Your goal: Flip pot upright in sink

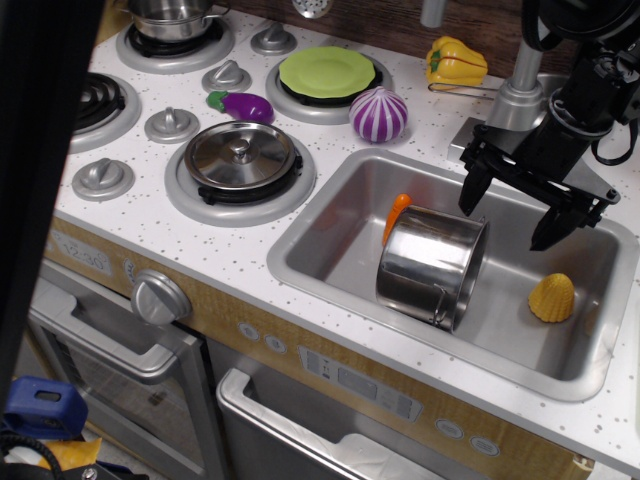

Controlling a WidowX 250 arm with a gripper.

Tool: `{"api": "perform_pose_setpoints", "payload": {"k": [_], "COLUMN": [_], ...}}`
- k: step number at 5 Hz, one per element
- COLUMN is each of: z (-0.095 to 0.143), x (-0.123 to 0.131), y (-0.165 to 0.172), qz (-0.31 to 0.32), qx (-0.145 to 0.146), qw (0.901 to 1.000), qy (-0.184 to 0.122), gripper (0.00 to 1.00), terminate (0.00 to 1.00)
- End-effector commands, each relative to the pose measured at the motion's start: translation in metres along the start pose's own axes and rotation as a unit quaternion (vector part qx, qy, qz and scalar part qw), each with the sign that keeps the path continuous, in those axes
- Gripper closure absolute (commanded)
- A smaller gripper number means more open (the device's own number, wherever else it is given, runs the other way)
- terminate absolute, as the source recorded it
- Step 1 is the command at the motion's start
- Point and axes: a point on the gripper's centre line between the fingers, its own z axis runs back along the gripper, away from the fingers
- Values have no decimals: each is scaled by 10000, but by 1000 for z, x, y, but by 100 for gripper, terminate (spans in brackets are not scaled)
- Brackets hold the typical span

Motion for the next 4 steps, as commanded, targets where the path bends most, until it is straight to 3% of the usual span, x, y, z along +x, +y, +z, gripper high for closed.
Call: {"api": "perform_pose_setpoints", "payload": {"k": [1, 3, 4], "z": [0, -3, -6], "x": [0, 0, -1], "y": [0, -1, 6], "qz": [0, -560, -741], "qx": [0, 1031, 1438], "qw": [10000, 9919, 9853], "qy": [0, 488, 554], "gripper": [0, 0, 0], "terminate": [0, 0, 0]}}
